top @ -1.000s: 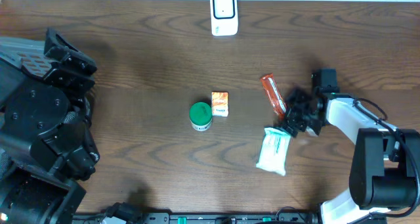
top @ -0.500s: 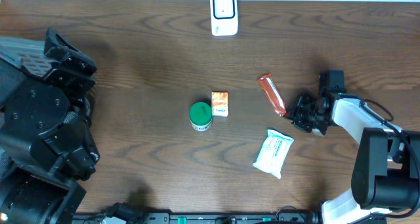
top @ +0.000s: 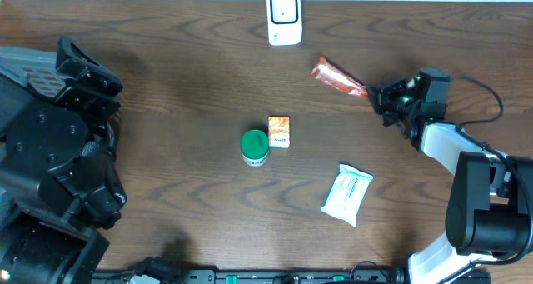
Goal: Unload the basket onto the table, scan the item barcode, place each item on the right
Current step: 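Lift the chocolate bar off the table with the right gripper, then carry the bar to the white scanner and hold it beneath it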
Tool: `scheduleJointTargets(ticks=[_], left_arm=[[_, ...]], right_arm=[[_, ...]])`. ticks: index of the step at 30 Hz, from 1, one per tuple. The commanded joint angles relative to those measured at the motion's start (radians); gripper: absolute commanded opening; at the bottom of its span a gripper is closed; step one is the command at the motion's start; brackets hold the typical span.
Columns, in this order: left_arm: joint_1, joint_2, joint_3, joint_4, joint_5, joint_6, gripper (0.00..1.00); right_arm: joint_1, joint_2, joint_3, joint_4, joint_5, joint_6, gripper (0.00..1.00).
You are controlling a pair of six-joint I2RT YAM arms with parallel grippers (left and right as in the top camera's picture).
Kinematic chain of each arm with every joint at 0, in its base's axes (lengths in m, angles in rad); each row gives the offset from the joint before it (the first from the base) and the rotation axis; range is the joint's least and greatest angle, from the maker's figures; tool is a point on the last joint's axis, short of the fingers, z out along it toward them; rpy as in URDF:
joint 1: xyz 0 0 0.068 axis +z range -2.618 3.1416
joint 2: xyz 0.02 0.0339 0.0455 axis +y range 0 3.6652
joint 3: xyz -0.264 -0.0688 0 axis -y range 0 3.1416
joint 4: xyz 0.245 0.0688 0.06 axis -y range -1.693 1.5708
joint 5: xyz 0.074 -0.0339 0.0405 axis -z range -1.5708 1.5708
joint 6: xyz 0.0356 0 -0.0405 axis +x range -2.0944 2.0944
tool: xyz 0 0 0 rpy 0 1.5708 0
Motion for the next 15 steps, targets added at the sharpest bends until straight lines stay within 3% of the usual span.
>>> scheduleJointTargets(ticks=[1, 4, 10, 15], left_arm=[[0.004, -0.003, 0.003, 0.000, -0.016, 0.016, 0.82], [0.004, -0.003, 0.003, 0.000, -0.016, 0.016, 0.81], [0.004, -0.003, 0.003, 0.000, -0.016, 0.016, 0.81], [0.004, -0.003, 0.003, 0.000, -0.016, 0.016, 0.82]], right_arm=[[-0.005, -0.001, 0.024, 0.010, -0.205, -0.158, 0.01], [-0.002, -0.001, 0.024, 0.045, -0.252, -0.170, 0.02], [0.031, -0.001, 0.026, 0.309, -0.288, -0.175, 0.02], [0.104, -0.001, 0.050, 0.383, -0.085, -0.303, 0.02]])
